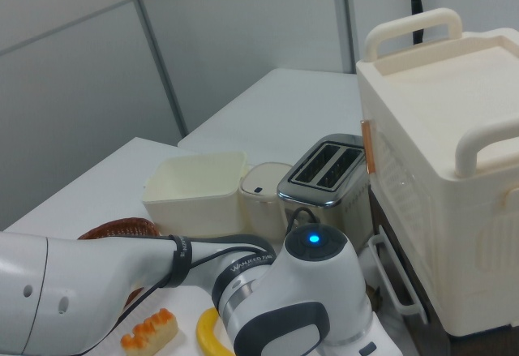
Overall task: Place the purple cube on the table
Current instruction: 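Close the gripper on the purple cube and lift it off the plate, then carry the purple cube past the cheese block toward the apple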
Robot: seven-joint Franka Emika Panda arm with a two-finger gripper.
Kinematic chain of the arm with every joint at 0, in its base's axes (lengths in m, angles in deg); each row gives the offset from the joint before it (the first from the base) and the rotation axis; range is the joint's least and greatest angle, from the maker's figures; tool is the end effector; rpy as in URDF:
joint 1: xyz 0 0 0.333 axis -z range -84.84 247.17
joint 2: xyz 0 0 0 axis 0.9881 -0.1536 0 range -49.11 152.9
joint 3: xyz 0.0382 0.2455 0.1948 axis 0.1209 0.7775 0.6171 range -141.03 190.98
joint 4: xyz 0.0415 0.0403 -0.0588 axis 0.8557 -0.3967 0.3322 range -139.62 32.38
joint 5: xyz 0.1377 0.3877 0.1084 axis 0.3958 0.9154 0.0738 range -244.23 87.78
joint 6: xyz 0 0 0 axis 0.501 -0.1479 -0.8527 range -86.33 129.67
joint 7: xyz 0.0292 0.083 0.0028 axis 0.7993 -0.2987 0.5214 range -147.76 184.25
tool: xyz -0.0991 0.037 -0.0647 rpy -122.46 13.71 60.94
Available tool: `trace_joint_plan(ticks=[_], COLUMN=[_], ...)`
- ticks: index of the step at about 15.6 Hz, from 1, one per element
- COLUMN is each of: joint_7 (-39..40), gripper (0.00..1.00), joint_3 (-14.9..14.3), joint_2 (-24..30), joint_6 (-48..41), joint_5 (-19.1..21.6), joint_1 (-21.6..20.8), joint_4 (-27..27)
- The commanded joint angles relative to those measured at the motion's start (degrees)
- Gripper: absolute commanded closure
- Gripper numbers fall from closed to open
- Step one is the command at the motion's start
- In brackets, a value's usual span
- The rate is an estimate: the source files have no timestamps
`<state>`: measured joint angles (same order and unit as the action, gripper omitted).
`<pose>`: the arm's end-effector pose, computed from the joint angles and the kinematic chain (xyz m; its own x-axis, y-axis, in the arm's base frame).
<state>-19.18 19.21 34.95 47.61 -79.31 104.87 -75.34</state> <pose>0.5625 -0.3166 0.2986 0.4069 -0.9093 0.0867 -0.9123 -0.4093 -0.0108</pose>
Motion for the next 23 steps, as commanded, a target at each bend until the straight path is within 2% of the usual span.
trace_joint_plan(ticks=[1, 2, 3, 6, 9, 13, 16, 18, 23], joint_7=[2.35, 3.49, 4.11, 4.2, 4.12, 4.29, 5.43, 5.43, 5.7], gripper=[0.79, 0.97, 0.99, 0.99, 0.99, 0.99, 0.98, 0.98, 0.97], joint_3=[-0.21, -0.21, -0.21, -0.21, 0.57, 5.66, 10.84, 13.22, 13.67], joint_2=[0.33, 0.42, 0.51, 0.68, 3.57, 10.25, 10.36, 10.44, 9.83], joint_6=[1.36, 1.36, 1.36, 1.36, 0.92, -3.36, -14.34, -16.21, -16.31], joint_5=[-0.67, -0.67, -0.67, -0.67, -0.76, -0.67, -0.58, -0.41, -0.84], joint_1=[-0.24, -0.33, -0.33, -0.42, -0.42, -0.42, -0.51, -1.64, -5.51], joint_4=[-0.34, -0.34, -0.34, -0.34, -0.34, 1.05, 8.08, 8.63, 8.36])
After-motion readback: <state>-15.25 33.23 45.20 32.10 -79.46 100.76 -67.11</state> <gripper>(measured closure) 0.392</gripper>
